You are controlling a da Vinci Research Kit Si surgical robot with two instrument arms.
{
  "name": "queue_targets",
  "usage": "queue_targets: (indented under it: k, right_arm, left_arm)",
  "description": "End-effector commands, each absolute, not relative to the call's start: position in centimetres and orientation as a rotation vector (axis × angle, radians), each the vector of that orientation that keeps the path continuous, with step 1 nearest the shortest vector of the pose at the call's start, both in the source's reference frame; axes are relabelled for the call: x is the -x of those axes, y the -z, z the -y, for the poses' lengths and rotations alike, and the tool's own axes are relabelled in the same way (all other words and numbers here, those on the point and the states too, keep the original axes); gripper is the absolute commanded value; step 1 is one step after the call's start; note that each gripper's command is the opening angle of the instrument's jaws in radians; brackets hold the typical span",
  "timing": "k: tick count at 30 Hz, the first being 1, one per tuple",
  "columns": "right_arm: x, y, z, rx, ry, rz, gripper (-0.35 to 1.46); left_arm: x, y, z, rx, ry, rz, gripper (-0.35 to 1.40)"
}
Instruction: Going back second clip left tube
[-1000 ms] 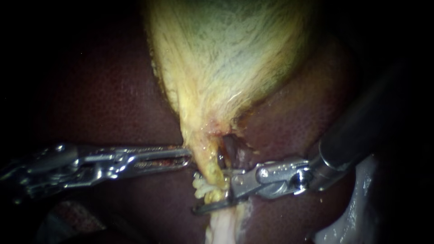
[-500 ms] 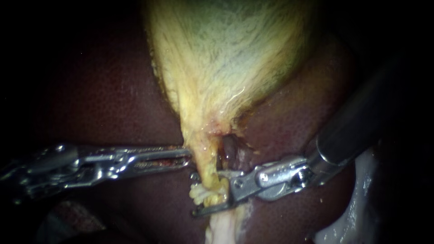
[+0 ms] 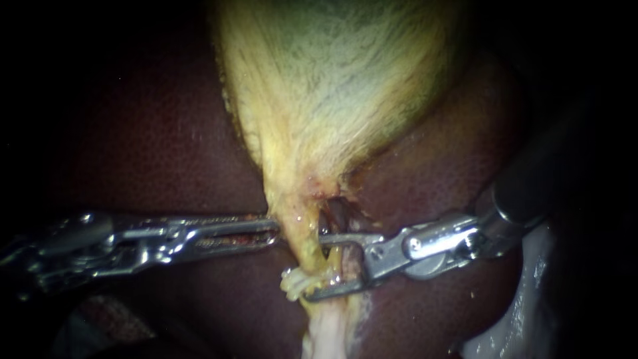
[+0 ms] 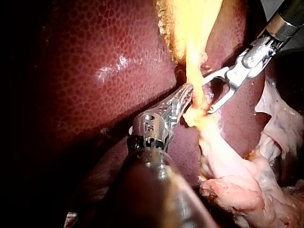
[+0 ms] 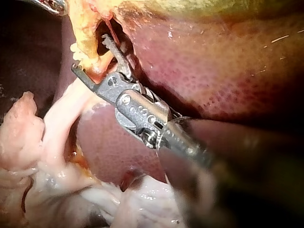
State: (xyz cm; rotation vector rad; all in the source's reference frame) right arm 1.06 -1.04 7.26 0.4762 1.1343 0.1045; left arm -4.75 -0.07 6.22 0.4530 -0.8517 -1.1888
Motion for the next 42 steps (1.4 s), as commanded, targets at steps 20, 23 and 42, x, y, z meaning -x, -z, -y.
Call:
queue_targets:
  k: [20,23,42]
  right_arm:
    - [-0.23,-6.56,0.47,-0.380,-0.073,-1.140,0.60]
    - [-0.18,-6.50,0.48,-0.365,-0.059,-1.141,0.60]
    - [-0.15,-6.45,0.50,-0.325,0.004,-1.151,0.60]
  left_arm:
    - [4.75,-6.23,0.06,-0.453,1.188,0.852,-0.35]
    - [4.75,-6.23,0.06,-0.453,1.188,0.852,-0.35]
    - [4.93,-6.44,-0.03,-0.444,1.195,0.851,-0.35]
